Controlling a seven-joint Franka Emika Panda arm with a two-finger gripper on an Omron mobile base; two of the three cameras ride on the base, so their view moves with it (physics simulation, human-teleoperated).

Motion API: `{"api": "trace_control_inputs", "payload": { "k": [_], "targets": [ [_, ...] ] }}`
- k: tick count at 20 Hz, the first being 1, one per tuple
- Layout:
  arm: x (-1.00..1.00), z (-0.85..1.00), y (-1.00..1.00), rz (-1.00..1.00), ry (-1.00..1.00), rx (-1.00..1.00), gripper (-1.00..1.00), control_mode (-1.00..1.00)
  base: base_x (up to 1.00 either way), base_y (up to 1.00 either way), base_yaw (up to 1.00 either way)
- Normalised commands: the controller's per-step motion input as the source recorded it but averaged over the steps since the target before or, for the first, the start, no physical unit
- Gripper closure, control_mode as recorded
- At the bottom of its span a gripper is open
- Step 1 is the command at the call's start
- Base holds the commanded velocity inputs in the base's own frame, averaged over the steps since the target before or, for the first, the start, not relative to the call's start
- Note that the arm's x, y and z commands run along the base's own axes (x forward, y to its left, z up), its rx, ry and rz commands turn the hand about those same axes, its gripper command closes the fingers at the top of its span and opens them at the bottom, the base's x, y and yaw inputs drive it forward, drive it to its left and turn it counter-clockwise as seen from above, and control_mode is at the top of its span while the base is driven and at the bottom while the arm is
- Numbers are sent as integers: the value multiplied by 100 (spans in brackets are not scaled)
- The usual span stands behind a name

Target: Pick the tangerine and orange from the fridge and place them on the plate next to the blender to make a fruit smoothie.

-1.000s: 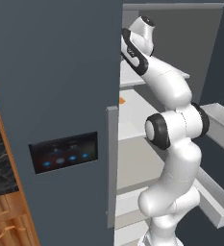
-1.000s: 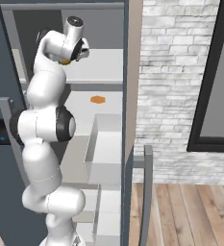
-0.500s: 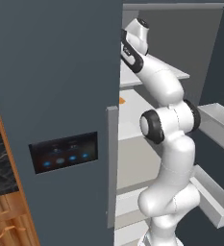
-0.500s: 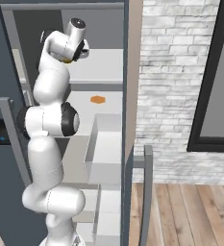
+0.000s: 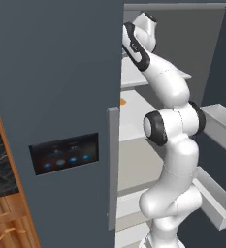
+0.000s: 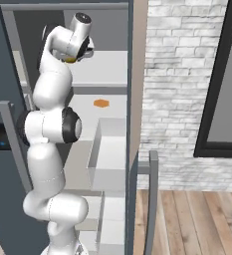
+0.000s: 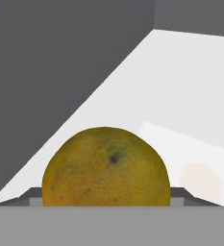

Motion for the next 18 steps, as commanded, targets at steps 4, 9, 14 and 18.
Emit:
{"api": "trace_control_inputs", "payload": {
  "k": [4,9,14,18],
  "targets": [
    [-90,0,-53,-6,-13,13,100,-100,0,0,0],
    [-100,-5,-49,-4,-29,13,100,-100,0,0,0],
    [-100,1,-15,-10,-35,5,100,-100,0,0,0],
    [-100,13,0,-16,-17,0,100,-100,0,0,0]
  ]
}}
